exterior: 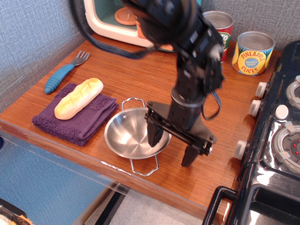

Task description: Pick up the silver pot and place it in between the purple towel and the microwave.

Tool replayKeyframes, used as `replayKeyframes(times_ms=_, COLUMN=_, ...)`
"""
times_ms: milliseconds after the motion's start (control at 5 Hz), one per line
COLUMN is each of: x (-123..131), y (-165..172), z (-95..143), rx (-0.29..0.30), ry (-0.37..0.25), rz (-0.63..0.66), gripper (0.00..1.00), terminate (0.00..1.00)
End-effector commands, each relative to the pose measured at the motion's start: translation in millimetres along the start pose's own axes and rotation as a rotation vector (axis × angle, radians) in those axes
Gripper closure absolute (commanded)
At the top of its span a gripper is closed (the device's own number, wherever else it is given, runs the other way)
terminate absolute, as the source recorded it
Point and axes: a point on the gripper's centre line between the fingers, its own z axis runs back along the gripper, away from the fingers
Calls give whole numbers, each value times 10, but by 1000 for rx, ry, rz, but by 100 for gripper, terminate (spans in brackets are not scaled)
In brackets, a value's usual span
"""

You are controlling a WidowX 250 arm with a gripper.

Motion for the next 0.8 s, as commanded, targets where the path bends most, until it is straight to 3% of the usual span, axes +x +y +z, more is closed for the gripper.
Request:
replayKeyframes(times_ms=0, x=13, y=60, z=17, rx=-5, ry=-47, rz=14, gripper=100, terminate=0)
replayKeyframes(times_ms=600, x=-50, y=316, z=456, rx=-105, ry=-113, rz=-30, gripper=100, terminate=0)
